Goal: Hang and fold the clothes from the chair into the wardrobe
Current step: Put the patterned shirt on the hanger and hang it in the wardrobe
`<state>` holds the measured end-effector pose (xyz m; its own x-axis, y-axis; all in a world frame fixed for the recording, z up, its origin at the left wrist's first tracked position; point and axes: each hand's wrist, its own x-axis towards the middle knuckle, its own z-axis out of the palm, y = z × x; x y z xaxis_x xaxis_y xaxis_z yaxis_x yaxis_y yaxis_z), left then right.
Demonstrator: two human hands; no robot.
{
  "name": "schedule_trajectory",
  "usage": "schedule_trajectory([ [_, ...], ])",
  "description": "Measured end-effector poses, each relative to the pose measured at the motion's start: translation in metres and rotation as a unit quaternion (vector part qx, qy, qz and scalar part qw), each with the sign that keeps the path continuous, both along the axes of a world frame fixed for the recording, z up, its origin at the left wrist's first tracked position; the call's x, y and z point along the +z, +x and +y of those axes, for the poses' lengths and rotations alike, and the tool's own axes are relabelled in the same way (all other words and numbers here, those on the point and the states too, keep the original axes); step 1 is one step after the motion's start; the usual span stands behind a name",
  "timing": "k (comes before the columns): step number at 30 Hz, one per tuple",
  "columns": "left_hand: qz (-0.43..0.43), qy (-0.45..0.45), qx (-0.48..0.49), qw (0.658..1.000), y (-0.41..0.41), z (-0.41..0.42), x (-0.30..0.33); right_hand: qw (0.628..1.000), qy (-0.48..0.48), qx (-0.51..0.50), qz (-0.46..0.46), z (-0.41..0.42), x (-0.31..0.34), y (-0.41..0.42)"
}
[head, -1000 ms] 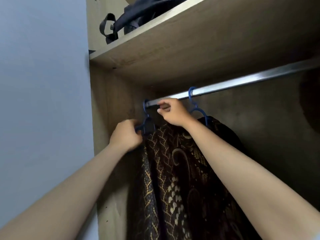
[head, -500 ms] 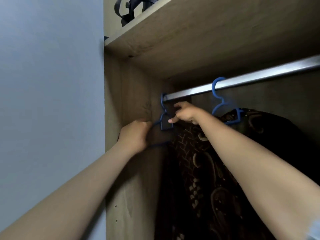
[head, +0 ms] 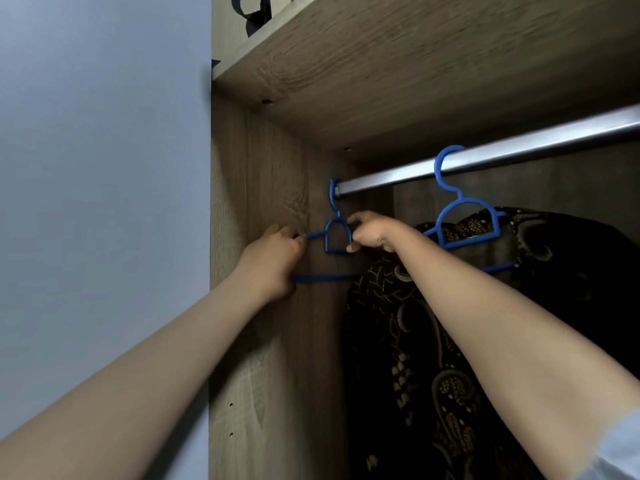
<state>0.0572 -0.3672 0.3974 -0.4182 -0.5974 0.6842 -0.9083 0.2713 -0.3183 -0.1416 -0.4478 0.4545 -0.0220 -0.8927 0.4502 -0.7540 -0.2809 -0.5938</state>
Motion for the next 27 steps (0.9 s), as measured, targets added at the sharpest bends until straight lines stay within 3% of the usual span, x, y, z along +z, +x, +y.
schedule_trajectory([
  [14, 0.084, -0.067, 0.082, 0.991, -0.002, 0.036, 0.004, 0.981, -0.106, 0.119, -0.111, 0.006, -0.003, 0.008],
  [21, 0.081, -0.093, 0.058, 0.991, 0.021, 0.058, 0.007, 0.97, -0.215, 0.109, -0.023, 0.008, -0.007, 0.028],
  [24, 0.083, -0.086, 0.042, 0.992, 0.021, 0.064, 0.007, 0.952, -0.279, 0.108, -0.063, 0.011, -0.007, 0.033],
  [27, 0.085, -0.088, 0.033, 0.992, 0.017, 0.07, 0.007, 0.95, -0.279, 0.122, -0.076, 0.017, -0.006, 0.03],
])
